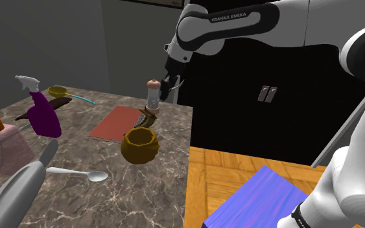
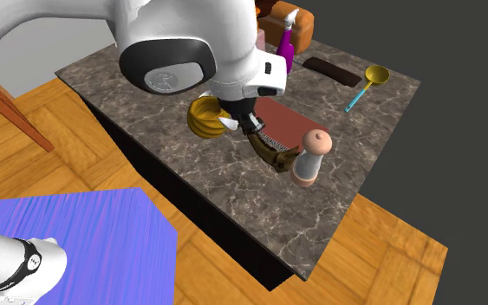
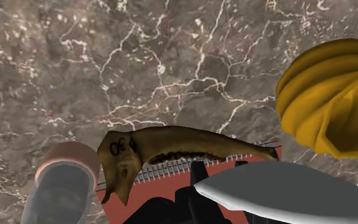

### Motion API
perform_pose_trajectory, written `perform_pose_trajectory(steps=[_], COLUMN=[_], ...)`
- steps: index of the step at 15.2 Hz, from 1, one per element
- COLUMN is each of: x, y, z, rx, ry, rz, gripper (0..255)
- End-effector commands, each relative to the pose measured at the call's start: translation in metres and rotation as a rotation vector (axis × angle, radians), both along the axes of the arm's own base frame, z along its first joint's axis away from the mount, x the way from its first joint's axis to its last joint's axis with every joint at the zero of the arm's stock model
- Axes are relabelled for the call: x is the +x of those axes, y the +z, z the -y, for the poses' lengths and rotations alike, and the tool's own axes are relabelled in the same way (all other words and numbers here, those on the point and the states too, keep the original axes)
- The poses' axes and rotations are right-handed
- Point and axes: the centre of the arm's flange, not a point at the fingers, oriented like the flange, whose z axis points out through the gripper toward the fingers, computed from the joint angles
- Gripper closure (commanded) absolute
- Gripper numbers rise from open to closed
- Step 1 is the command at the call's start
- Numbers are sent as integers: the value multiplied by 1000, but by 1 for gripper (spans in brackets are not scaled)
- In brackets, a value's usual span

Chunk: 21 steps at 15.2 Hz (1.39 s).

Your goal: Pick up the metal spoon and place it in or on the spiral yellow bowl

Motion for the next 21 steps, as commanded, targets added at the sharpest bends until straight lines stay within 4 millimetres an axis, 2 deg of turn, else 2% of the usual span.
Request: perform_pose_trajectory(steps=[1, 14, 15, 21], x=[-5, -82, -86, -86], y=[5, 17, 18, -14], z=[-12, -165, -172, -172], rx=[0, 0, 0, 0], ry=[0, 0, 0, 0], rz=[0, 0, 0, 0], gripper=[255, 255, 255, 255])
